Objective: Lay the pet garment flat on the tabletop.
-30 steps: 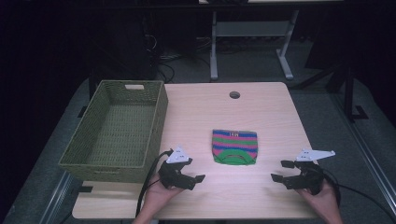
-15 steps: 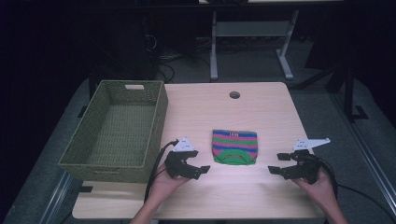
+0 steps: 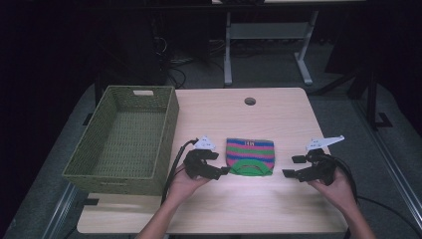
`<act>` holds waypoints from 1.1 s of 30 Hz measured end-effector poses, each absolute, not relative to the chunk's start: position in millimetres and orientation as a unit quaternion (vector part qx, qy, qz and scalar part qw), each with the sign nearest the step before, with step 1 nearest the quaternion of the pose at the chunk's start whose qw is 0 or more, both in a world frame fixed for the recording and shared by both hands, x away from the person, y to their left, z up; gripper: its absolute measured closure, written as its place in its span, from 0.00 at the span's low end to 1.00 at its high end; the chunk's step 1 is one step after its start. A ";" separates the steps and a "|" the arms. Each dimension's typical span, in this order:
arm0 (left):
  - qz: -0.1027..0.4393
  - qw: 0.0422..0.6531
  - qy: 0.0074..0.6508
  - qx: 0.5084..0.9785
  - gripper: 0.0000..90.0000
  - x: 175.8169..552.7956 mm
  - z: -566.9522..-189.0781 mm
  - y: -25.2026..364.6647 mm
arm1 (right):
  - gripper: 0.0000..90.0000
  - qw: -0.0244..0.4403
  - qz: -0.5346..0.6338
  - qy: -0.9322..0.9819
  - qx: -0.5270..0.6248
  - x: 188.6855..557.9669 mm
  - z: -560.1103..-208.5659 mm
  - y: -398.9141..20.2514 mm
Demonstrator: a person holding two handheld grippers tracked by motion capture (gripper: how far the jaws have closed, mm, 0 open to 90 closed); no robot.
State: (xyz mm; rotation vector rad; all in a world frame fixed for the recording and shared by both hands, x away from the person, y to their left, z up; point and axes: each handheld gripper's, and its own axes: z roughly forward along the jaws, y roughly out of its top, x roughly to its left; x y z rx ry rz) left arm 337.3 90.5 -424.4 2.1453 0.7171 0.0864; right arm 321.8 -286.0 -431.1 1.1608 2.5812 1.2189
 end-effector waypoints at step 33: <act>0.027 0.361 0.297 0.883 0.56 386.7 -444.2 41.9 | 0.56 0.010 0.337 0.862 0.378 374.7 -441.3 -231.9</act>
